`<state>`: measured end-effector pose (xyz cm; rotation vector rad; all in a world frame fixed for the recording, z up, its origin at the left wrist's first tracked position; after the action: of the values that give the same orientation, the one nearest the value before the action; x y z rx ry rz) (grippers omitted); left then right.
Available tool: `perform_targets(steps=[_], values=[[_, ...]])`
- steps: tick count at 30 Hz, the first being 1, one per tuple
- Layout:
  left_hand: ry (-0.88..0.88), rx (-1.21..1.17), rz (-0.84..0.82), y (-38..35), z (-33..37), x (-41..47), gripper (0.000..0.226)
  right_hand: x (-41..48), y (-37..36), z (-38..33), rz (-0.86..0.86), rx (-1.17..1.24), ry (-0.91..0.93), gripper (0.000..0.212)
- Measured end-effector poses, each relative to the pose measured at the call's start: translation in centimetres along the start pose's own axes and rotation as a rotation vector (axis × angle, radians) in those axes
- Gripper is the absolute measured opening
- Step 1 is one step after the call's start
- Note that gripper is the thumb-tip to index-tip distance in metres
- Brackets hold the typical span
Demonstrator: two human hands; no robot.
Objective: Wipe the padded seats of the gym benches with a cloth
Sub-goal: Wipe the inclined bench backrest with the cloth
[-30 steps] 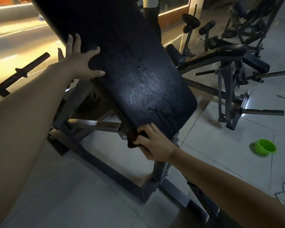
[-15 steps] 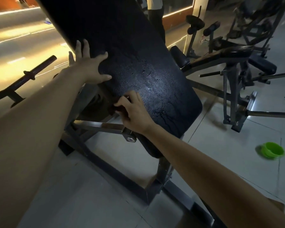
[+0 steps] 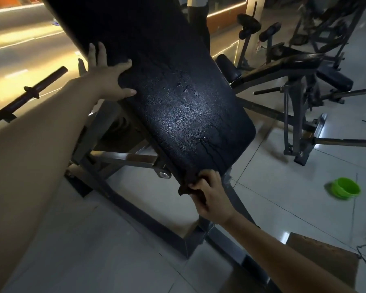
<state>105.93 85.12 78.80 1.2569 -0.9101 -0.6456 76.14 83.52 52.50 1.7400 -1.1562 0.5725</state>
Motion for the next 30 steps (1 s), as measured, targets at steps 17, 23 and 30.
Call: perform_targets(steps=[17, 23, 30], values=[[0.001, 0.113, -0.036, -0.2, 0.2, 1.2, 0.087, 13.3, -1.4, 5.4, 0.394, -0.107, -0.527, 0.021], [0.020, 0.157, -0.098, 0.4, 0.8, 1.7, 0.088, 6.8, -5.0, -4.6, 0.079, 0.027, -0.028, 0.027], [0.021, 0.085, -0.097, 0.4, 0.8, 1.1, 0.086, 9.5, -4.3, -3.2, 0.171, -0.031, 0.005, 0.027]])
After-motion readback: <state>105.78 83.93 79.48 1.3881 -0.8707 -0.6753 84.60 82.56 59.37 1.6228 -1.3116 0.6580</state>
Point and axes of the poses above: each hand's wrist, its own x-axis towards the middle knuckle, its own y-axis out of the back of the hand, z = x × y, the point moved 1 cm from there along x, towards the middle knuckle, and after that the axes turned 10 degrees about z, right-handed, at the moved point
